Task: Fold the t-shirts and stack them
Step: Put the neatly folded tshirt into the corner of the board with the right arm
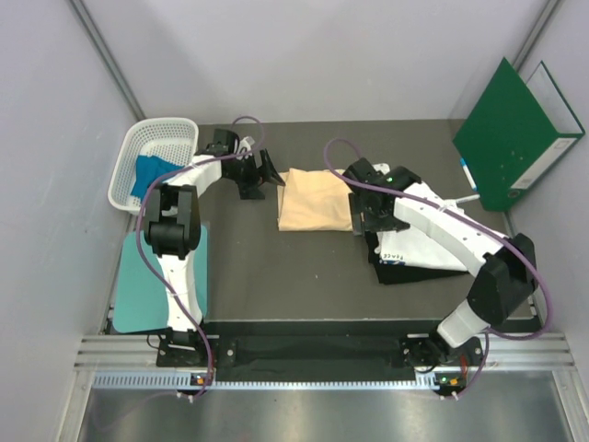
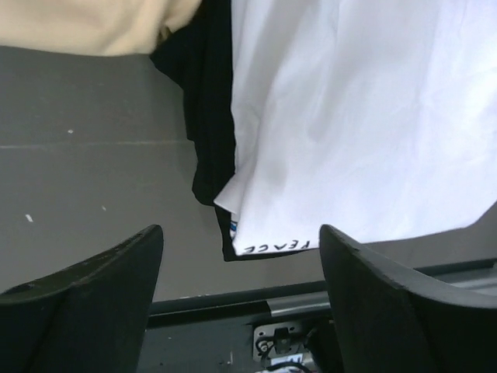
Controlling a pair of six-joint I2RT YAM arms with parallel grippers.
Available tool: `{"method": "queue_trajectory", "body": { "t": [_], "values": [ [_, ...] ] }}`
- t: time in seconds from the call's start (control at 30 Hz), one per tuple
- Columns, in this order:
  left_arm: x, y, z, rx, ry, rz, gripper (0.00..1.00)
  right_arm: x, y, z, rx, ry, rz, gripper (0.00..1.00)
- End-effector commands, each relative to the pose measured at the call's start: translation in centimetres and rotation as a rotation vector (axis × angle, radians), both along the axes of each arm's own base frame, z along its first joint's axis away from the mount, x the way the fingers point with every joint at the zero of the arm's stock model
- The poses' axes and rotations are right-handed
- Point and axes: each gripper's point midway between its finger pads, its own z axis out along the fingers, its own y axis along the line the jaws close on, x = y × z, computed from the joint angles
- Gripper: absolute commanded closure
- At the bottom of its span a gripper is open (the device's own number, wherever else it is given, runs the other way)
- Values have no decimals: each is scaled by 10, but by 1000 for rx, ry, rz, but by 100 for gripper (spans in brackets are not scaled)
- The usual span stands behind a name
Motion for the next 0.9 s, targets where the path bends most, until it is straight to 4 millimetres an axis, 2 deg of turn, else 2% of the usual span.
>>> {"method": "queue_trajectory", "body": {
  "t": [0.0,0.03,0.1,0.4,0.47,0.53,0.57,0.6,0.63,0.87],
  "values": [
    [4,0,7,-21,-47,-16,1,-9,-11,-15,-72,47,-70,27],
    [4,-1,8,-23,-49,-17,1,-11,-14,-19,-90,59,-79,30],
    [3,-1,7,-22,-47,-17,1,-15,-21,-28,-145,88,-108,44],
    [1,0,6,-23,-43,-16,1,-34,-30,-58,-252,184,-137,43],
    [1,-1,5,-24,-43,-16,1,-39,-34,-65,-286,204,-141,49],
    [1,-1,5,-24,-43,-16,1,-46,-39,-71,-333,237,-146,66],
    [1,0,4,-22,-42,-16,1,-47,-41,-72,-356,239,-146,82],
    [2,-1,4,-24,-43,-16,1,-49,-42,-73,-378,250,-150,90],
    [2,-1,4,-24,-40,-15,1,-50,-42,-73,-384,250,-146,99],
    [1,0,1,-20,-36,-15,1,-42,-39,-42,-362,181,-159,100]
  ]
}}
